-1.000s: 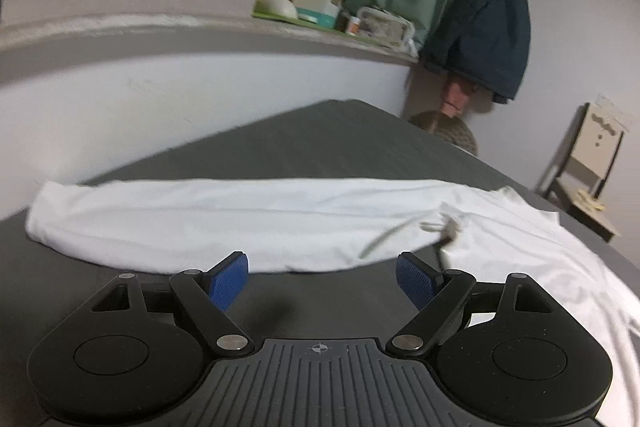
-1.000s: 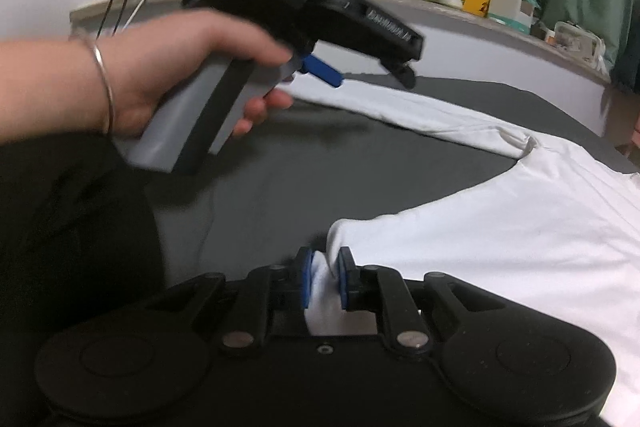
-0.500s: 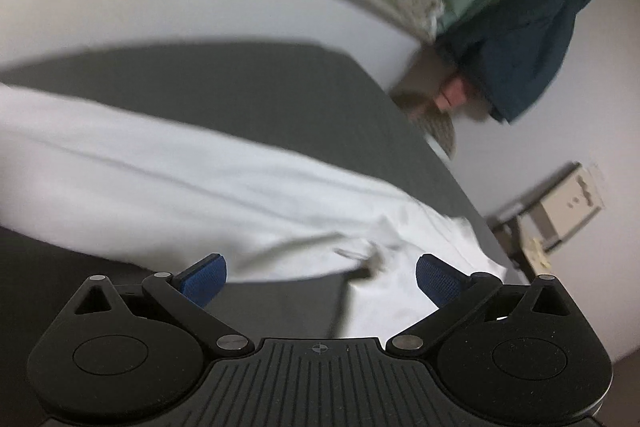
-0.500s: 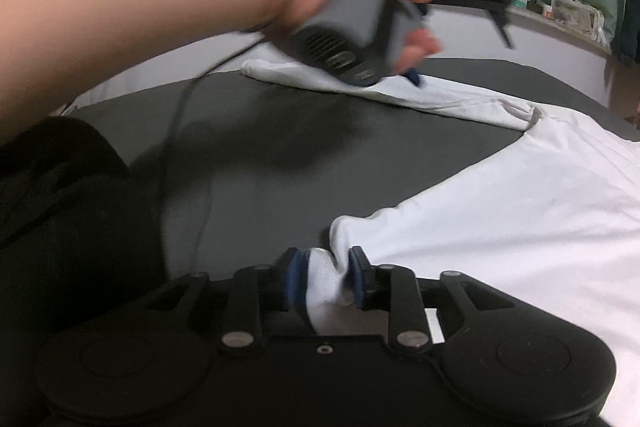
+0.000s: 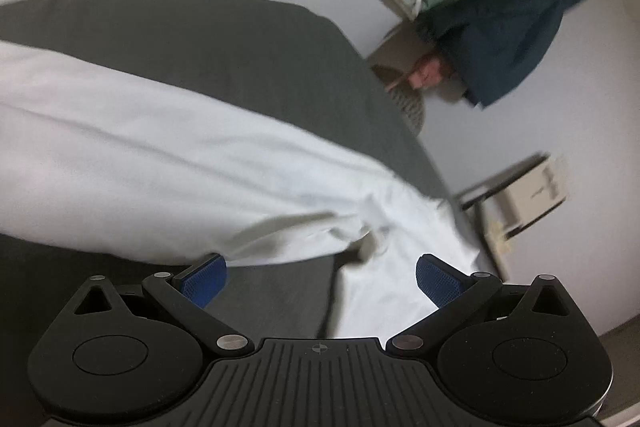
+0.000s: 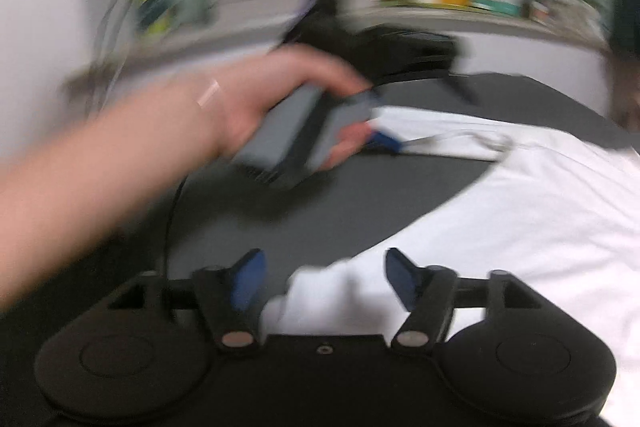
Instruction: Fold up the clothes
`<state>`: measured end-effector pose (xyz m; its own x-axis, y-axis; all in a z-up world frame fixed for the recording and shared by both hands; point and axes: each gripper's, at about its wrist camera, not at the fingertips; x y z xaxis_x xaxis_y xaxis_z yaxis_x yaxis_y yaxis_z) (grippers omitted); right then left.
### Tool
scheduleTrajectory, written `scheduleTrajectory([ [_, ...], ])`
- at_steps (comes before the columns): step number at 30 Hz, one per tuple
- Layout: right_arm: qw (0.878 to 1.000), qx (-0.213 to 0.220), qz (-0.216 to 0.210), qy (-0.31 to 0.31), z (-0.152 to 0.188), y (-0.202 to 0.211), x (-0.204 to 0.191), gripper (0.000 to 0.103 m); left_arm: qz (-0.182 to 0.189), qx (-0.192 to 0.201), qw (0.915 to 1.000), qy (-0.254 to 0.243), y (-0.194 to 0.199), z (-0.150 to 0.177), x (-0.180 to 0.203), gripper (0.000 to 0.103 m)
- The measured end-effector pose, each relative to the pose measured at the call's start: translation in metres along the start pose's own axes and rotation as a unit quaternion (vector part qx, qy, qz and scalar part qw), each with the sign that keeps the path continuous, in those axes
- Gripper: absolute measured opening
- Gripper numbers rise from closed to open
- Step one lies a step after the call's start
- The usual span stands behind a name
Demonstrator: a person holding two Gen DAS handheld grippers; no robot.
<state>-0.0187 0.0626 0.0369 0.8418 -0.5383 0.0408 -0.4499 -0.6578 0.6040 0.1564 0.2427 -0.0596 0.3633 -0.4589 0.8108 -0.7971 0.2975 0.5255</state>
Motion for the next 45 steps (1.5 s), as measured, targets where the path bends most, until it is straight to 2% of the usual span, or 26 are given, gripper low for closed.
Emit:
scheduleTrajectory([
  [2, 0.996, -0.008, 0.029, -0.080, -0.015, 0.011, 0.022, 0.080, -0.004, 0.002, 1.0000, 0.002, -0.005, 0.001, -0.001, 0.103],
  [4, 0.985, -0.020, 0.051, -0.161, -0.031, 0.023, 0.042, 0.081, -0.008, 0.003, 1.0000, 0.004, -0.009, 0.002, -0.001, 0.103],
  [6, 0.975, -0.018, 0.047, -0.215, -0.053, 0.038, 0.056, 0.087, -0.019, -0.004, 0.9997, -0.012, -0.014, 0.007, 0.003, 0.103],
  [7, 0.972, -0.015, 0.042, -0.232, -0.067, 0.048, 0.061, 0.092, -0.023, -0.007, 0.9995, -0.019, -0.013, 0.008, 0.004, 0.103],
  [8, 0.969, -0.016, 0.043, -0.244, -0.081, 0.058, 0.064, 0.103, -0.026, -0.009, 0.9993, -0.026, -0.012, 0.010, 0.004, 0.103],
  [13, 0.958, -0.046, 0.023, -0.280, -0.150, 0.102, 0.064, 0.103, -0.029, -0.016, 0.9988, -0.037, -0.007, 0.015, 0.008, 0.103],
  [16, 0.943, -0.084, 0.031, -0.321, -0.175, 0.111, 0.060, 0.103, -0.032, -0.017, 0.9985, -0.041, -0.003, 0.017, 0.009, 0.103],
  [18, 0.938, -0.114, 0.054, -0.324, -0.185, 0.115, 0.055, 0.103, -0.037, -0.014, 0.9983, -0.043, -0.001, 0.017, 0.010, 0.103],
  [31, 0.957, -0.122, 0.049, -0.260, -0.217, 0.112, 0.025, 0.103, -0.036, -0.016, 0.9983, -0.044, -0.001, 0.017, 0.007, 0.103],
  [34, 0.956, -0.130, 0.060, -0.256, -0.219, 0.109, 0.024, 0.103, -0.036, -0.017, 0.9983, -0.043, -0.001, 0.016, 0.007, 0.103],
  [39, 0.957, -0.126, 0.042, -0.256, -0.215, 0.109, 0.023, 0.103, -0.037, -0.021, 0.9983, -0.039, 0.001, 0.015, 0.007, 0.103],
  [45, 0.955, -0.141, 0.037, -0.260, -0.208, 0.105, 0.020, 0.103, -0.038, -0.025, 0.9983, -0.037, 0.003, 0.015, 0.007, 0.103],
])
Point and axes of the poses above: each gripper's, at about its wrist camera, not at the fingertips, and y roughly against the way its jaws point, x to its right, z to its underside, and after that the axes turned 13 degrees about y, right-handed
